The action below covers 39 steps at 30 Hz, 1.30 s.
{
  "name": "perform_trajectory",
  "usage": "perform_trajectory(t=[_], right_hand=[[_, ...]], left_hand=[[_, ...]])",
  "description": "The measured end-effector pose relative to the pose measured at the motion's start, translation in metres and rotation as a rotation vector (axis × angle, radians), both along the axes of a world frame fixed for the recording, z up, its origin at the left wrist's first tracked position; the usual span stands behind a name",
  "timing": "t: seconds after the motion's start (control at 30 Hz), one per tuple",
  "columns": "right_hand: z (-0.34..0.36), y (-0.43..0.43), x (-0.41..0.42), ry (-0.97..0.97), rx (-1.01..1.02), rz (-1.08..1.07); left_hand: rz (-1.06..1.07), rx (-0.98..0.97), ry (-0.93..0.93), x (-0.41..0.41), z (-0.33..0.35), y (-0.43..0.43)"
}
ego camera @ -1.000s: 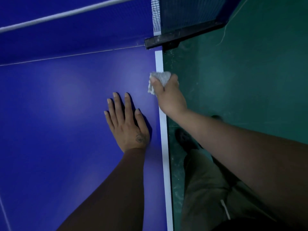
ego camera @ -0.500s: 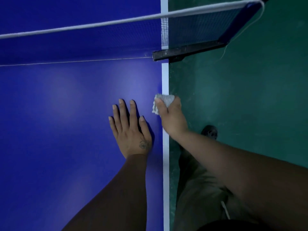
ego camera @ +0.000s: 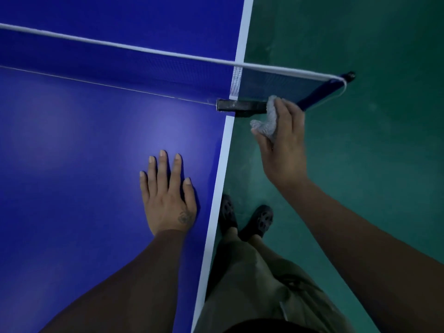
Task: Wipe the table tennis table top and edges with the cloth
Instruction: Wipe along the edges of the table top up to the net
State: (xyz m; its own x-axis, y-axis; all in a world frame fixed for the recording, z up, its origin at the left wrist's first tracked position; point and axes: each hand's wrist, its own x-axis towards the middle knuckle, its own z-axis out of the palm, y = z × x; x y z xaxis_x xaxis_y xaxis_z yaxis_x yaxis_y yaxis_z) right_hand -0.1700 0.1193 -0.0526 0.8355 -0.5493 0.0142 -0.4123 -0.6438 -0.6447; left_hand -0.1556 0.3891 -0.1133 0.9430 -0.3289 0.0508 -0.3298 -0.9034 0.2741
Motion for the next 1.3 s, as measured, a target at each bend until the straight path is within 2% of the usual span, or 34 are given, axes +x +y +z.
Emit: perform_trajectory(t=[0.13,0.27,0.37,0.57,0.77,0.93,1.03,1.1,1.17,1.3], right_hand=[[-0.008,-0.013,0.017,0.131,-0.257,0.067],[-0.024,-0.003,0.02,0.24,-0.337,0.046],[-0.027,0.018,0.028,0.216,-0.282,0.012],[-0.022,0.069,0.06,0.164,-0.207,0.179],[-0.02,0.037,0.047,0.197,-0.275,0.284],[-0.017,-0.008,0.012,0.25,-0.248,0.109],[-0.012,0.008,0.023,0.266,-0.119,-0.046],[-0.006,0.032,0.044,0.261,-0.03,-0.066],[-0.002,0.053,0.063,0.264,-0.019,0.1],[0.001,0.063,0.075,0.371,-0.146,0.458]], left_hand=[[0.008,-0.006,0.004,0.0,-0.001,-0.001],[0.008,-0.017,-0.002,0.001,-0.002,0.0],[0.014,-0.03,-0.005,0.001,-0.001,0.0],[0.018,-0.018,0.002,0.0,-0.001,-0.001],[0.019,-0.028,0.005,0.0,-0.001,-0.001],[0.017,-0.026,-0.001,0.0,-0.004,-0.001],[0.019,-0.024,0.0,0.0,-0.003,-0.001],[0.02,-0.009,0.007,-0.001,-0.002,-0.002],[0.021,0.002,0.013,-0.001,0.0,-0.003],[0.008,0.02,0.019,0.0,0.003,-0.003]])
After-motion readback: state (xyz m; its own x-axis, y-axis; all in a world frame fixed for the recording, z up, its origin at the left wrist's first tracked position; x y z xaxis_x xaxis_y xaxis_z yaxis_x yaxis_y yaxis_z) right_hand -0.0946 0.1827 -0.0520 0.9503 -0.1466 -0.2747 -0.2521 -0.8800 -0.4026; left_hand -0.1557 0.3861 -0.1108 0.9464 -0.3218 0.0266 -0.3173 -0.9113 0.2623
